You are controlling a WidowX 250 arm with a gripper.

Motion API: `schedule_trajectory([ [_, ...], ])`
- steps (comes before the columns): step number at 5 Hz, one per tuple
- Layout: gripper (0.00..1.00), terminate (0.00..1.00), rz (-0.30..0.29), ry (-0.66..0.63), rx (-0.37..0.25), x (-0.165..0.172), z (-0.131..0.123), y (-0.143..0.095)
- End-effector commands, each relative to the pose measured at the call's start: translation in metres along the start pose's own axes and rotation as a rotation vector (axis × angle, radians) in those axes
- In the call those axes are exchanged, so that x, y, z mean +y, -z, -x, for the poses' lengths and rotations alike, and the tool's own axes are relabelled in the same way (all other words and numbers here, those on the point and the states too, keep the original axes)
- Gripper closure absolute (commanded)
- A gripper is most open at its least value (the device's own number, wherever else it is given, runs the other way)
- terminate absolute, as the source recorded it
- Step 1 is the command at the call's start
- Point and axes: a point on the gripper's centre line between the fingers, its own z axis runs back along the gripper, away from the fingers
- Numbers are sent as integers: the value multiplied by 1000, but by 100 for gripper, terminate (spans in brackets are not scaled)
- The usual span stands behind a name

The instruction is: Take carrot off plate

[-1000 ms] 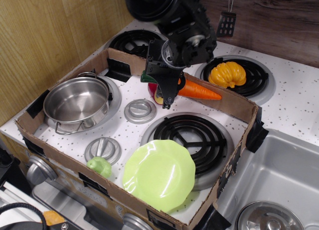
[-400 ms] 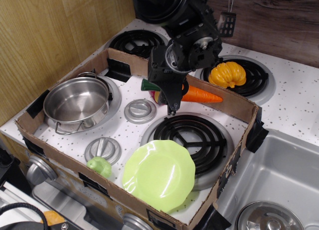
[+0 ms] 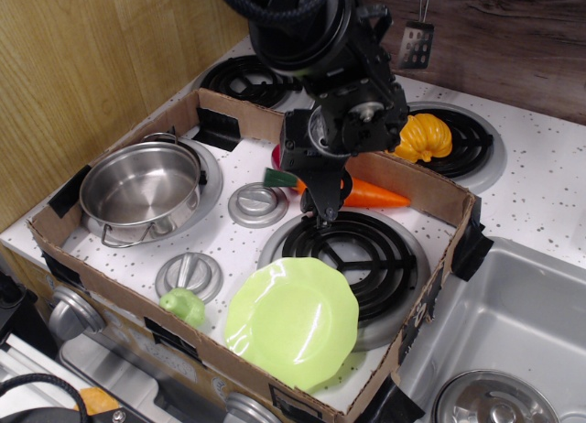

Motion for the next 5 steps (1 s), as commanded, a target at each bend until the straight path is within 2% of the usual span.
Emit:
schedule_trajectory([
  [1,0,0,58,7,-89,-23,0,-48],
  [2,0,0,49,25,-138,-32,-1,-76],
  [3,0,0,10,101,-112,-39,-4,-91],
  [4,0,0,-60,227,-63,-42,-9,-95],
  [5,0,100,-60,227,-63,-42,-9,-95],
])
